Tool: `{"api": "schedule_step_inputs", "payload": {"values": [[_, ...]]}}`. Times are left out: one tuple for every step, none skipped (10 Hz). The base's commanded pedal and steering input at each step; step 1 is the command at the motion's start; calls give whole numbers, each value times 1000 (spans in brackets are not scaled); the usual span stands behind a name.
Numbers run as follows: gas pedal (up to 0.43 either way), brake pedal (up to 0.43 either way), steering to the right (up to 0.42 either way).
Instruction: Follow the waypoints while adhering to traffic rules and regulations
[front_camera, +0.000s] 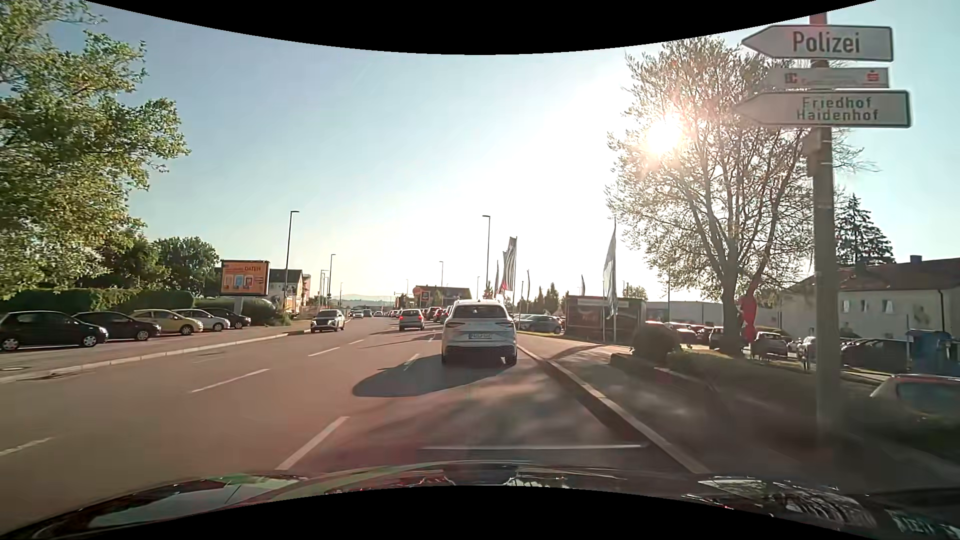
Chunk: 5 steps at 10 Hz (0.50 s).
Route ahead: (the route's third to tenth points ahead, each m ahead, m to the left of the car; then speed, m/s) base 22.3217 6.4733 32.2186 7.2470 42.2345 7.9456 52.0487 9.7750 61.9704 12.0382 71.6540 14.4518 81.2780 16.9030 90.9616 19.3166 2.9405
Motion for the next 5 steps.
{"api": "schedule_step_inputs", "payload": {"values": [[20, 0, -10], [20, 0, -10], [20, 0, -12], [20, 0, -14], [20, 0, -14]]}}
